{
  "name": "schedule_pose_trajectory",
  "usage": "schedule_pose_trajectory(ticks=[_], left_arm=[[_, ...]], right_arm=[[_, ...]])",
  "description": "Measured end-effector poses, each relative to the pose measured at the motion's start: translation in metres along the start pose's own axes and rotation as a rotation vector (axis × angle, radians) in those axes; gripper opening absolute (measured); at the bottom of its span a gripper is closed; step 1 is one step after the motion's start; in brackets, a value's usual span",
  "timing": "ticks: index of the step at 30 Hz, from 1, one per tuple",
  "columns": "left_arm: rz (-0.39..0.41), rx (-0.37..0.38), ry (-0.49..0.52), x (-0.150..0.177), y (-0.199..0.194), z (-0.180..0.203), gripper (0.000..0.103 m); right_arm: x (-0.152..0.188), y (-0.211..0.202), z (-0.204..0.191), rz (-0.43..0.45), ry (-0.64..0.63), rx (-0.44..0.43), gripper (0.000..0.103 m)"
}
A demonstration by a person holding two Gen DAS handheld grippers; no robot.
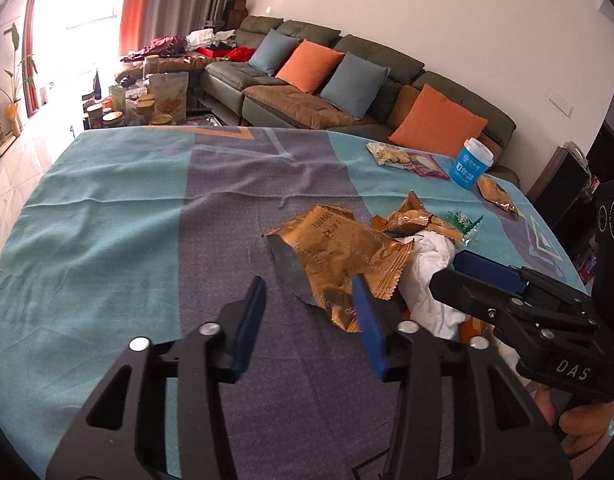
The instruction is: Collect trash
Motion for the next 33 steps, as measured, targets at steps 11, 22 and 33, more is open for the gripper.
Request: schedule_pose_trajectory(ticks=[11,22,33], left_arm=[[-0.034,0.086,0.002,0.0,0.011,0.012,0.009],[0.009,0.077,0.011,0.002,-0.01,0.012,0.001],[0.015,0.055,0.004,0.006,-0.019,0.002,0.001]], right_arm=[[0.005,-0.003,0.012,-0.015,0.042,-0.038,0.014],[0.005,-0.019,0.008,0.022,0.035,-0.085,0.002],[-0.002,0.002,0.008,0.002,0.05,-0.013,0.035]])
Point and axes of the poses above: each gripper's, at about its wrist camera, not at the fingertips, and y roughly the way its jaws point, z to its right, x to its underside, the point moved 7 cm from there along y, roughly the way its jaws point, and after that the axes turned 5 degrees about -z, right-handed, at the moved point
